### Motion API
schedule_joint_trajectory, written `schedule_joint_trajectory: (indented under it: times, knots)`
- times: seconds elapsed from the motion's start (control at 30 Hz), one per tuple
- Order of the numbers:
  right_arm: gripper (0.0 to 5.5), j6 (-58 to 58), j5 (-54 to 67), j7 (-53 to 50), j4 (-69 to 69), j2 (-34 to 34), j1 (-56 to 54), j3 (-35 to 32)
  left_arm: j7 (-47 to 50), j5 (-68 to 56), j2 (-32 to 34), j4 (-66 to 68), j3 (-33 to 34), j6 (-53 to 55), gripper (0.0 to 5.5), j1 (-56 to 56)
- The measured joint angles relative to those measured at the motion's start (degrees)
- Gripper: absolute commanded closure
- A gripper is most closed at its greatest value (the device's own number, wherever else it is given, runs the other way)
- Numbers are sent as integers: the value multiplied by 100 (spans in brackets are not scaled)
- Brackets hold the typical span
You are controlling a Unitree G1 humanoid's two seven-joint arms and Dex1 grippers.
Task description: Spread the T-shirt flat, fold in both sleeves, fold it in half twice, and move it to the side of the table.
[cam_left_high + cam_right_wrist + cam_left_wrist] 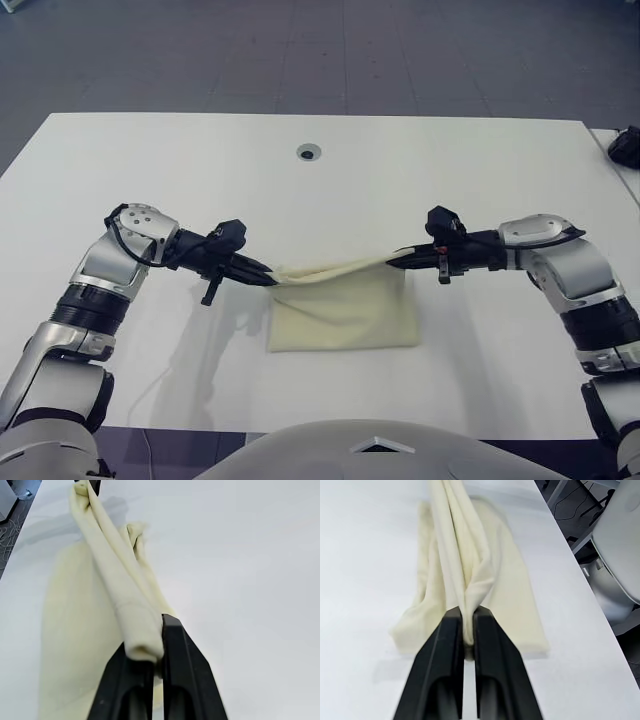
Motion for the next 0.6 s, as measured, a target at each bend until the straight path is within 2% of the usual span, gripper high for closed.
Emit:
schedule_joint_trajectory:
  times: [0.3,0.33,0.47,0.6]
  knots:
    - [547,17,-240,49,1459,468,-438,-13,420,218,-841,1410,332,-111,355,-548]
    - [511,13,-253,55,1604,480,-451,-22,524,228,-929,1567,422,-158,339,-623]
    - [447,4,-413,-58,2116,594,-496,-138,941,465,-1210,2137,586,-581,268,-758]
    - [391,125,-392,-387,2637,768,-635,-568,1552,785,-1433,2663,723,-1141,210,-788]
